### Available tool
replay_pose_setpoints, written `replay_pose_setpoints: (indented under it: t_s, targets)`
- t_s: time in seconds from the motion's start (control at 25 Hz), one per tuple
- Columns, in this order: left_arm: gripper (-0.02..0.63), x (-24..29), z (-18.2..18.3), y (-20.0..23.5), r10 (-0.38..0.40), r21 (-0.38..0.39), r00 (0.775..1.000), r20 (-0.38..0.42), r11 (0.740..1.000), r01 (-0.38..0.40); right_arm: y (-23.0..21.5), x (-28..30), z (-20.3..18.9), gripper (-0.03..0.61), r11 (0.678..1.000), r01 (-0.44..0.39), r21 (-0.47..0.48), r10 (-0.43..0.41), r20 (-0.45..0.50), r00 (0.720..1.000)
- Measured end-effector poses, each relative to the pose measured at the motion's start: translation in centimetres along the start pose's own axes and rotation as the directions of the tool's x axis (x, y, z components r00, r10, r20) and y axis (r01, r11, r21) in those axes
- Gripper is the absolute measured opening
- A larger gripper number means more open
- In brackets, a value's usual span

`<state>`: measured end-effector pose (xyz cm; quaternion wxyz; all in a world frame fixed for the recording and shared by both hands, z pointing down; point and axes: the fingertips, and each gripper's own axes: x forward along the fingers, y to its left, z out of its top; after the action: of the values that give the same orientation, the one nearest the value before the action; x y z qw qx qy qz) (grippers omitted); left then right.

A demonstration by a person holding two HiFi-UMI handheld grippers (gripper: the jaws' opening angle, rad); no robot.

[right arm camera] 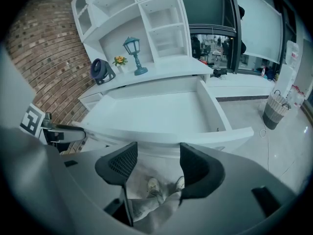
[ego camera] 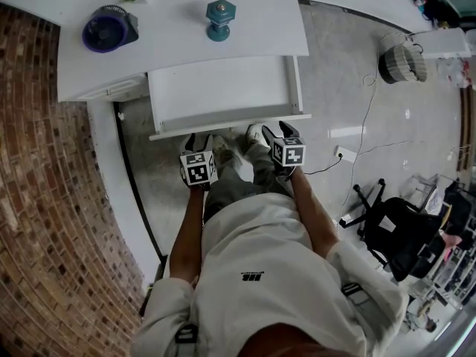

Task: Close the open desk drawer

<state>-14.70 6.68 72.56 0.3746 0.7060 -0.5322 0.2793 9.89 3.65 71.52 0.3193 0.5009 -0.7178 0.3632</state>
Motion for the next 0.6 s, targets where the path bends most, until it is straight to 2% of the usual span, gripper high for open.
replay_pose_setpoints:
  t_s: [0.6]
  targets:
    - [0.239, 1.5, 2.5, 0.6, 0.018, -0.009, 1.000, 0.000, 1.000, -0.018, -0.6, 1.4, 2.3, 0.258, 0.998, -0.020, -0.059, 0.021, 0.010, 1.000]
